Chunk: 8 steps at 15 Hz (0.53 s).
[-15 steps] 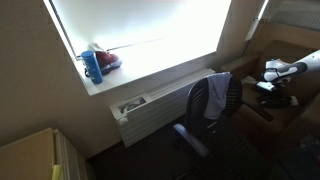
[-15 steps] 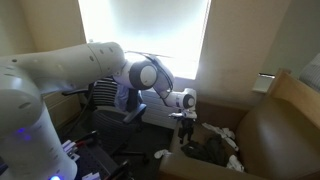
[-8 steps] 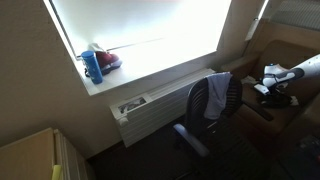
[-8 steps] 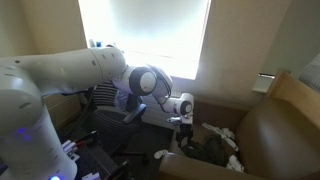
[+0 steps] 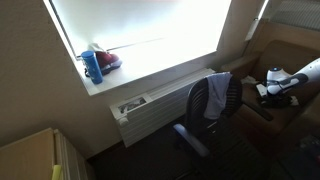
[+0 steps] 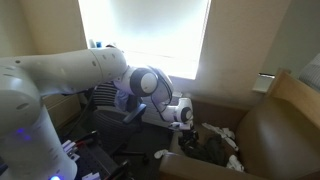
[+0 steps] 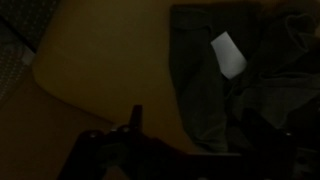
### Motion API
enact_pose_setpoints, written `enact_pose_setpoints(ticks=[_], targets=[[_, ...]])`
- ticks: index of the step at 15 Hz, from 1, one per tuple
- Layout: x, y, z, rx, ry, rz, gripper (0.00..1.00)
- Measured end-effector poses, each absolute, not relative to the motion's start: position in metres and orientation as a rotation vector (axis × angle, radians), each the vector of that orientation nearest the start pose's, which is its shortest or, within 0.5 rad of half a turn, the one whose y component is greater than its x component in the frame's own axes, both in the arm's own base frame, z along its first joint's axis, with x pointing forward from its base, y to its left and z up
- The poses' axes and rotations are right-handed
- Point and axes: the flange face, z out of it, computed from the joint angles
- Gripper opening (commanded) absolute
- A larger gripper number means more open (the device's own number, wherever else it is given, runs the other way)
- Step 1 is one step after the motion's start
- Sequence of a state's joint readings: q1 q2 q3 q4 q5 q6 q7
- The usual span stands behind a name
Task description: Hang the t-shirt on the backrest of the chair
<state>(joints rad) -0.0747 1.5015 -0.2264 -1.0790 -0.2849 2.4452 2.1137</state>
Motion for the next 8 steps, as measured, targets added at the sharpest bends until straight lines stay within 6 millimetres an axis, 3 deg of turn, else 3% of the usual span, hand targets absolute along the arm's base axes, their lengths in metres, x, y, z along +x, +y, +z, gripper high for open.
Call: enact_pose_setpoints(ticks=[2,8], targets=[[0.65,-0.166,-0.118,-1.799,2.979,-0.426,1.0],[0.643,-0.169,-0.116,-1.66,3.137,-0.099,1.0]])
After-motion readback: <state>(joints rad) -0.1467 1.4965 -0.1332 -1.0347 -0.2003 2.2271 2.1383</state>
